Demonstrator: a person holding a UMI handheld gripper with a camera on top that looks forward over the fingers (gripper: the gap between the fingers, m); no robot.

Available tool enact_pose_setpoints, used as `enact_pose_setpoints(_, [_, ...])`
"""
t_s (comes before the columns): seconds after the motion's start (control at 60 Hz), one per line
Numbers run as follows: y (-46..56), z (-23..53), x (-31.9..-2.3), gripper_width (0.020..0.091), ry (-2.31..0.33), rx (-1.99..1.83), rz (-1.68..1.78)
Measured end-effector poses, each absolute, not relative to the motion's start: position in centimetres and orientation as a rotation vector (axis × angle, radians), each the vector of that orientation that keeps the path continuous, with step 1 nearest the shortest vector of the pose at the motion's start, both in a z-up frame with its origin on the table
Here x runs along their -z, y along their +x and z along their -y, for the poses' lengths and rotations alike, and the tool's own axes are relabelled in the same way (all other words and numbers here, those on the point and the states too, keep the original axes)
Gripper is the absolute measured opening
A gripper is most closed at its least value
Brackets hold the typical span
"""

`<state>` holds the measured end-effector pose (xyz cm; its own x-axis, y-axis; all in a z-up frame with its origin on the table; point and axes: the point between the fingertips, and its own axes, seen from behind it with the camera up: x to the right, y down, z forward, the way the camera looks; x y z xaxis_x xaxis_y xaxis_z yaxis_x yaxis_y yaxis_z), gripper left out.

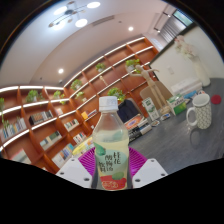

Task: Pour water

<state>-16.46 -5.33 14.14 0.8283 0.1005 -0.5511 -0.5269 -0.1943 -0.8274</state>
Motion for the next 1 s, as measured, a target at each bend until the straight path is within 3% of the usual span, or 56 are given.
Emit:
enact_pose_setpoints(0.2, [-6.4, 4.2, -17.8, 0.04, -1.486, -0.956, -0.799])
enact_pose_setpoints(0.483, [3.7, 0.8, -18.7, 0.0399, -1.092, -1.385, -1.321])
enact_pose_setpoints(0.717, [6.1, -0.5, -19.7, 0.0398, -0.793, -1.678, -1.578])
enact_pose_setpoints(1.0, [5.0, -0.8, -18.0, 0.0401, -0.861, -1.68, -1.619])
